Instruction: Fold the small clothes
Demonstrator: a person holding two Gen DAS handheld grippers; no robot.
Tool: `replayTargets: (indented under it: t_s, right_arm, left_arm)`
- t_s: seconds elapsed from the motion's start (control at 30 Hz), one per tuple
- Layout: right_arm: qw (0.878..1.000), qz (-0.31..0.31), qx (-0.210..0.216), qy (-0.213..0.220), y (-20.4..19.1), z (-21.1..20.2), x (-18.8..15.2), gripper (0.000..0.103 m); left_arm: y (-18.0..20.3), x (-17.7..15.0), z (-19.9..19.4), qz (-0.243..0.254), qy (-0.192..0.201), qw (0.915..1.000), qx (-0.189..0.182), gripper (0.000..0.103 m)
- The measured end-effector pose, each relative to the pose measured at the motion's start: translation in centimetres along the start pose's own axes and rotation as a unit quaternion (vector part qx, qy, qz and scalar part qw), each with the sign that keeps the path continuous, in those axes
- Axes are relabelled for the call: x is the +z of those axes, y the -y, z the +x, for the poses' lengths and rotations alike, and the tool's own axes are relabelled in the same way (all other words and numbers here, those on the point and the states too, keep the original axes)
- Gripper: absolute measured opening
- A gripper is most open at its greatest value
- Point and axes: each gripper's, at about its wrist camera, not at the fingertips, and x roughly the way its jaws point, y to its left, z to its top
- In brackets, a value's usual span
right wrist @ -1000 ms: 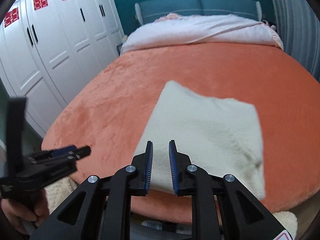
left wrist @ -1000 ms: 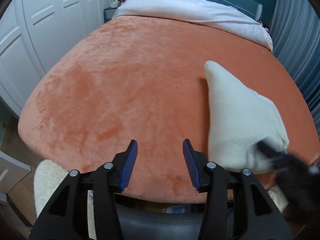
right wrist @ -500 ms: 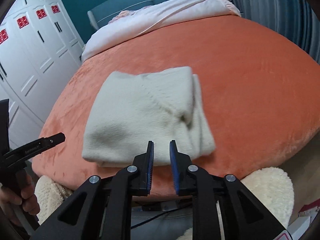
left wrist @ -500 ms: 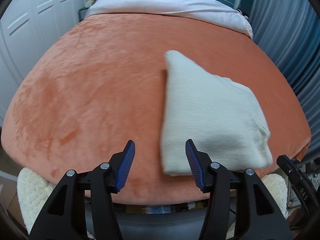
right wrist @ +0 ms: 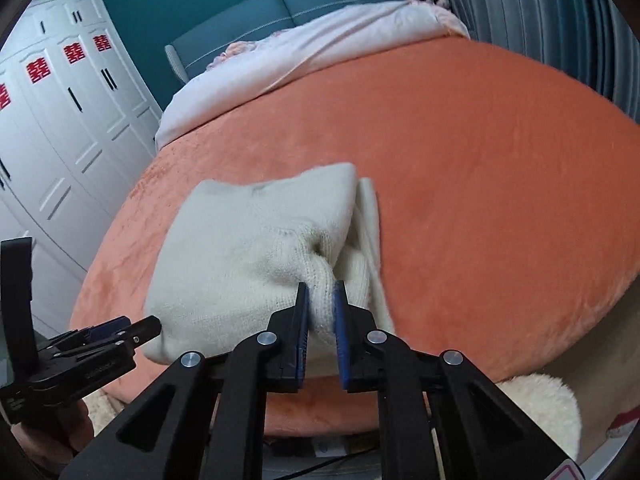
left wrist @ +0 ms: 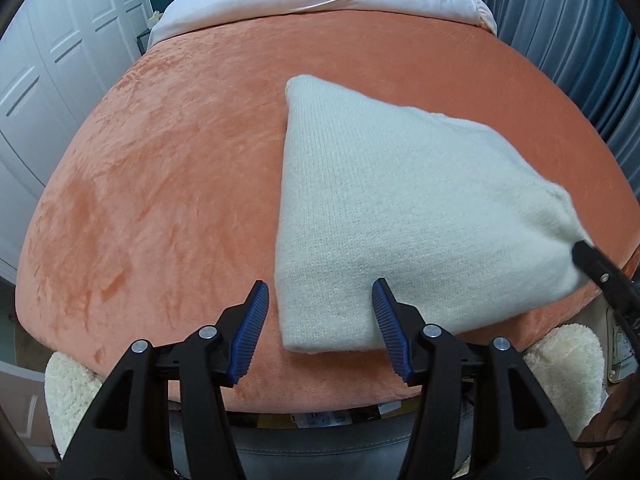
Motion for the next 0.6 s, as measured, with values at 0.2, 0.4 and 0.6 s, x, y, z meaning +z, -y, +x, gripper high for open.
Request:
replayTargets:
  t_s: [0.2,0.4,0.6]
  right_arm:
    - [0.992,-0.032,-0.042,-0.110,0.7,6.0,-2.8,0.011]
    - [0.997,-0.013,-0.046,-0.055,0.3,0.7,-1.6,0.017]
    - [0.999,-0.025,-0.014,-0.033,-0.3,-1.4,1.3,0.018]
  left_arm:
    - [0.0,-0.7,1.1,0.008,-0.010,0.9998,0.018,0.054]
    - [-0.3,-0.6,0.9,-0.004,-0.012,0.9998,0.013,0.057]
    - [-1.4,2.2,0.0,-0.043,0.007,0.9989,-0.016,0.060]
